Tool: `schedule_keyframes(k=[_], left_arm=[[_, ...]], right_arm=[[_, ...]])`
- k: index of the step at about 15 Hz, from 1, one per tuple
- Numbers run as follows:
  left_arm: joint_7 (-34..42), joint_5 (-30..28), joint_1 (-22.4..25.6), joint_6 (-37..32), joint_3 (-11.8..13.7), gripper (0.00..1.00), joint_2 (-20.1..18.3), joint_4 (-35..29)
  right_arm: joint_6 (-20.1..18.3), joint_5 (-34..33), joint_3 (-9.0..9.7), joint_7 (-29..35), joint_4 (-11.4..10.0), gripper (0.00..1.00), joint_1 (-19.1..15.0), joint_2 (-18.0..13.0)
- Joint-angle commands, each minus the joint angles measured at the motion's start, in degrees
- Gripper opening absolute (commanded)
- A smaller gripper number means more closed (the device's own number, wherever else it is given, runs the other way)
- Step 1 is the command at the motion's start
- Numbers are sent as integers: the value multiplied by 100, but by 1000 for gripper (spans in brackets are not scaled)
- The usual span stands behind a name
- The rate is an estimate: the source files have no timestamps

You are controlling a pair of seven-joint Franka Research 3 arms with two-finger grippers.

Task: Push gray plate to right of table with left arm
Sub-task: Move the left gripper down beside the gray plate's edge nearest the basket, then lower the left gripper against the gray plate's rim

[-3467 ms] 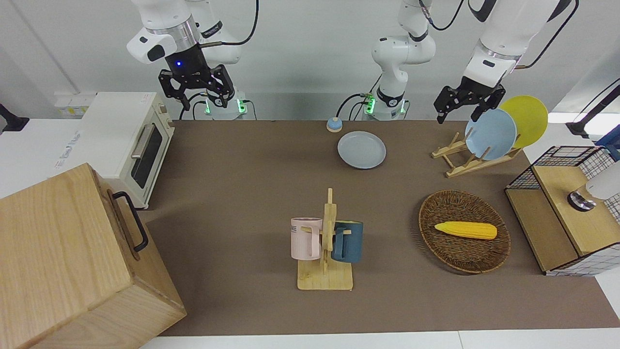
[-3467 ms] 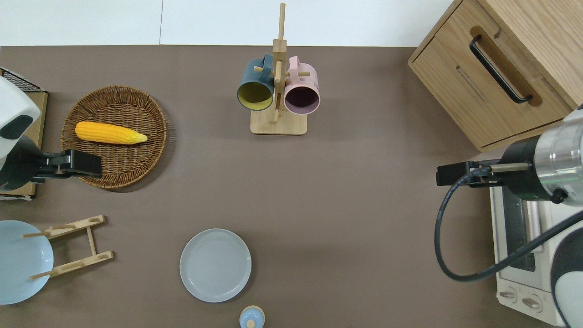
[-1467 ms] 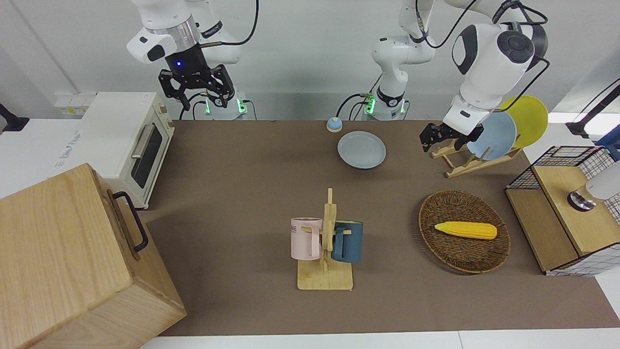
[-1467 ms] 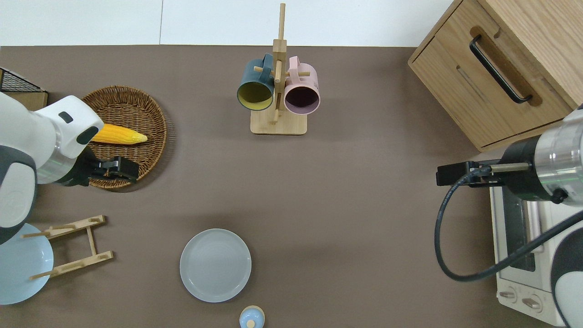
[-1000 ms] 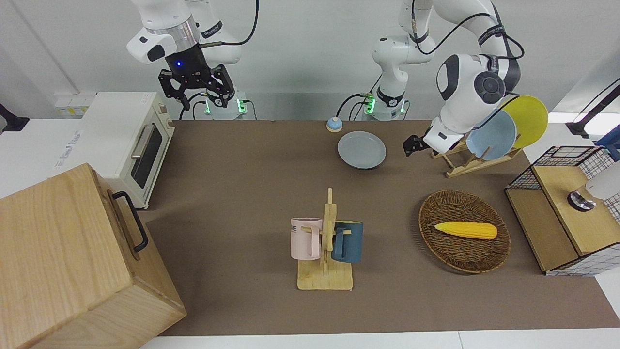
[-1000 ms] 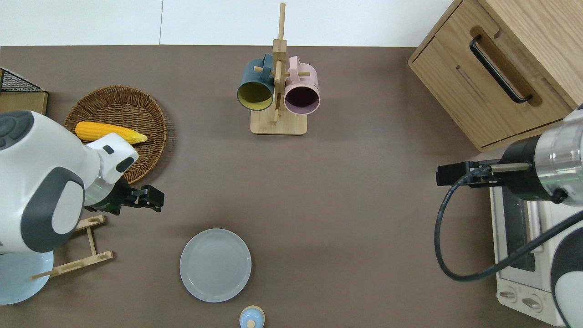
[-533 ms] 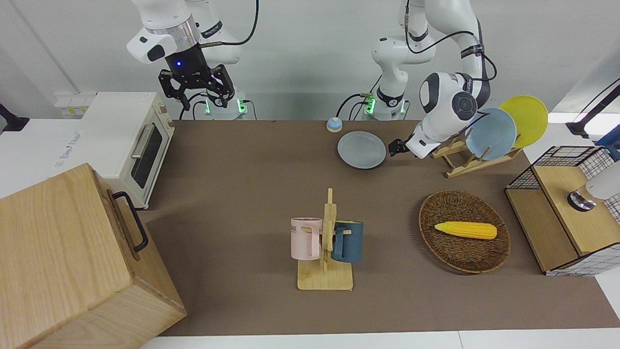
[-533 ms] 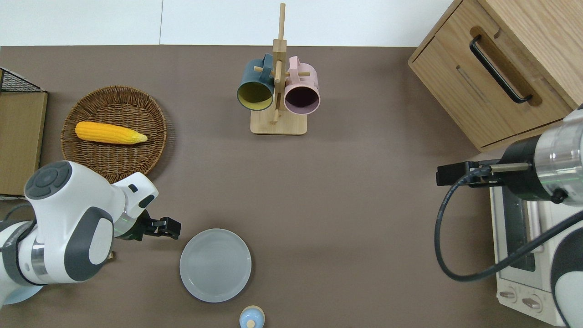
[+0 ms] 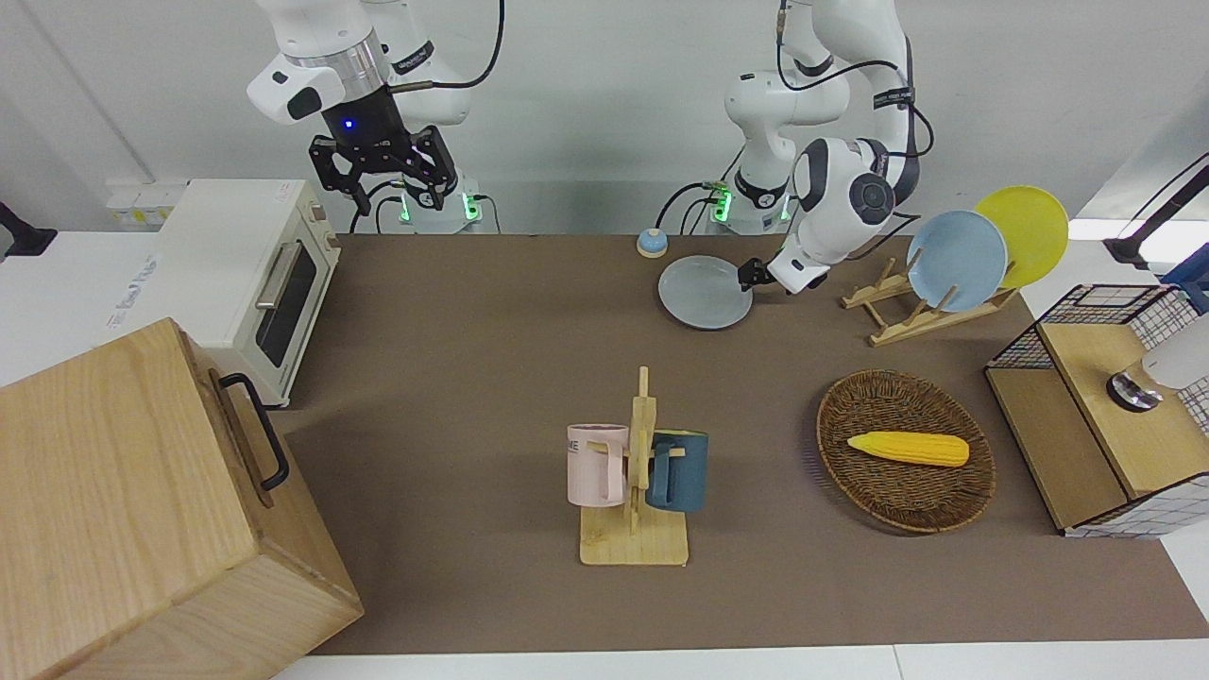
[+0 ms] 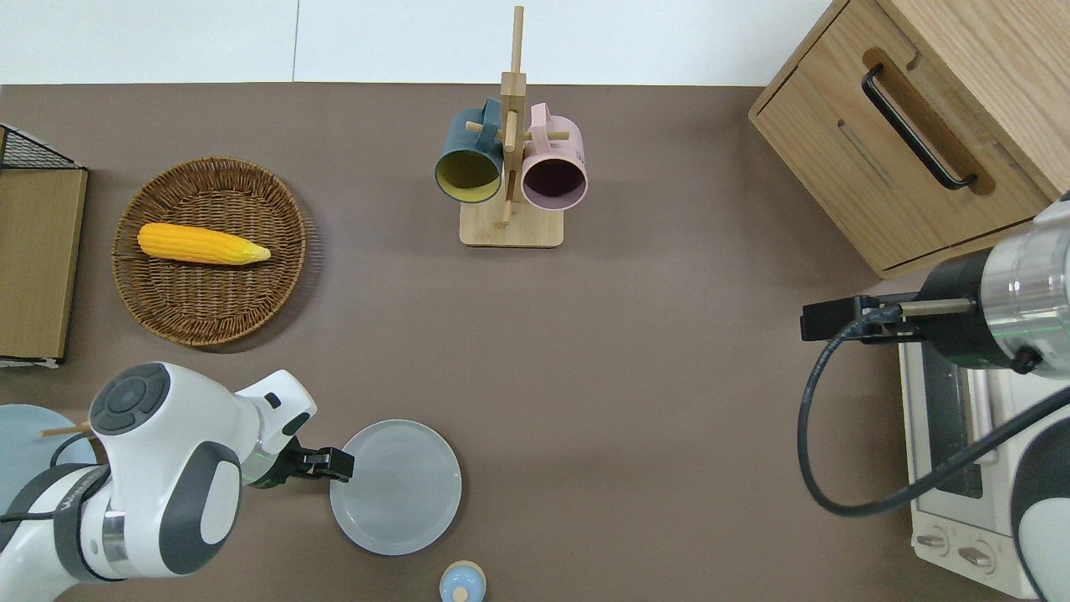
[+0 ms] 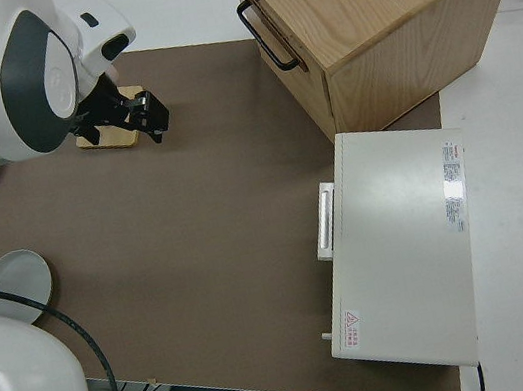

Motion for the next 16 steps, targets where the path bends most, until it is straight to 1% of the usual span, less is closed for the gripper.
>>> schedule_keyframes(k=[1, 3, 9, 11, 12, 15, 16], left_arm=[[-60, -214, -74, 327, -121, 977, -423, -540], [-52, -214, -83, 405, -130, 977, -467, -611], [-113, -214, -83, 503, -279, 952, -520, -681], [-183, -214, -92, 520, -297, 874, -520, -681], [-192, -214, -92, 572, -349, 860, -520, -716], [-192, -214, -92, 722, -367, 843, -502, -769], [-201, -214, -109, 731, -393, 814, -502, -778]], right_arm=[[-40, 92, 23, 12, 81, 996, -37, 36], [-40, 92, 23, 12, 81, 996, -37, 36], [-40, 92, 23, 12, 81, 996, -37, 36], [-40, 92, 23, 12, 81, 996, -37, 36], [-40, 92, 23, 12, 81, 996, -37, 36], [-40, 92, 23, 12, 81, 996, -37, 36], [-40, 92, 23, 12, 81, 996, -37, 36]])
